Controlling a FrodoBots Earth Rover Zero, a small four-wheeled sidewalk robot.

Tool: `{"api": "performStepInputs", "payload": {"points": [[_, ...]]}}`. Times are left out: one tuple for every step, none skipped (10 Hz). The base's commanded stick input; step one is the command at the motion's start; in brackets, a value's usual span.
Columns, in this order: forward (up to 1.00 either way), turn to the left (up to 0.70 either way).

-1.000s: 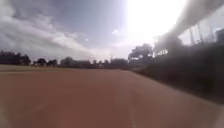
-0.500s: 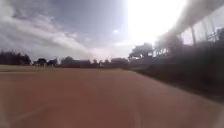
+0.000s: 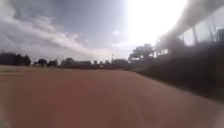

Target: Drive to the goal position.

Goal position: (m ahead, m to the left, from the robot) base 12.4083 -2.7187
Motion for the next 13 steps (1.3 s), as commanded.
{"api": "performStepInputs", "payload": {"points": [[0.7, 0.0], [0.7, 0.0], [0.7, 0.0], [0.7, 0.0], [0.7, 0.0], [0.7, 0.0], [0.7, 0.0], [0.7, 0.0], [0.7, 0.0], [0.7, 0.0], [0.7, 0.0], [0.7, 0.0], [0.7, 0.0]]}}
